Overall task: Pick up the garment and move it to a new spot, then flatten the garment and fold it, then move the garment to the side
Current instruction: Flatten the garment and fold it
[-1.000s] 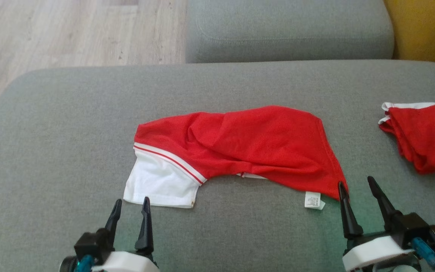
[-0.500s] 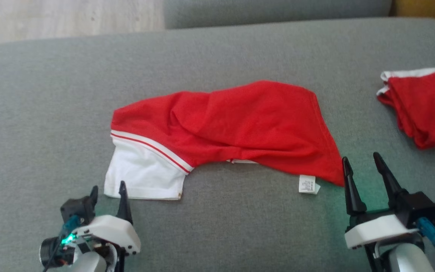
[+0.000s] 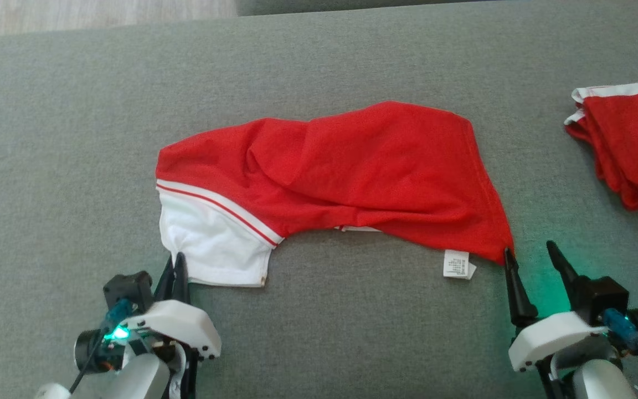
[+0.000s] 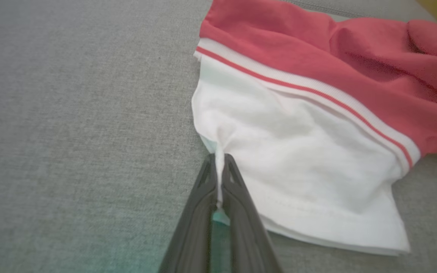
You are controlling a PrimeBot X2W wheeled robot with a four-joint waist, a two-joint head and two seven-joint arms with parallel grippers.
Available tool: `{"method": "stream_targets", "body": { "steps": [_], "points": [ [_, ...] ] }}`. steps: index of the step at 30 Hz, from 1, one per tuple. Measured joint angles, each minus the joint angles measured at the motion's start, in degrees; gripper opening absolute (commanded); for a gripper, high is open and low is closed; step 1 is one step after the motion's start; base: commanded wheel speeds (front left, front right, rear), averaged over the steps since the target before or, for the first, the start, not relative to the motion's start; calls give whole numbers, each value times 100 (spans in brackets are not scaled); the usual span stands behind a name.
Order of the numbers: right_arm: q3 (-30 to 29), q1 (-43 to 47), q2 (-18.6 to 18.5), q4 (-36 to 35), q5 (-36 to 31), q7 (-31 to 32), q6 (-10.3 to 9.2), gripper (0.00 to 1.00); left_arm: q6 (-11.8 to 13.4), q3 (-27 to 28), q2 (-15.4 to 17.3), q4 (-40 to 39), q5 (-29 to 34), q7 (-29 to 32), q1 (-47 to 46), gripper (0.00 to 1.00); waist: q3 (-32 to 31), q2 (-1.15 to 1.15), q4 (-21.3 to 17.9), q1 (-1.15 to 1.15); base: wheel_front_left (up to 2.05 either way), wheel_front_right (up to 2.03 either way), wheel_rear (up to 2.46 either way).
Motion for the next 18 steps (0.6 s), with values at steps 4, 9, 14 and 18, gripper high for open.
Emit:
{"method": "stream_targets", "body": {
  "steps": [4, 9, 14, 18],
  "points": [
    [11, -35, 0, 242, -10, 119, 0, 100, 3, -26, -1, -144, 8, -105, 35, 0, 18, 0, 76, 0, 0, 0, 0],
    [123, -333, -1, 609, -68, 305, 0, 100, 1, -54, 1, -356, 16, -252, 51, 0, 41, 0, 141, 0, 0, 0, 0],
    [247, -527, -1, 860, 52, 520, 0, 25, -2, -154, 8, -476, 59, -293, 54, 0, 31, 0, 179, 0, 0, 0, 0],
    [316, -590, -1, 961, 269, 567, 0, 0, -45, -165, 12, -595, 105, -334, 60, 0, -28, 0, 175, 0, 0, 0, 0]
  ]
}}
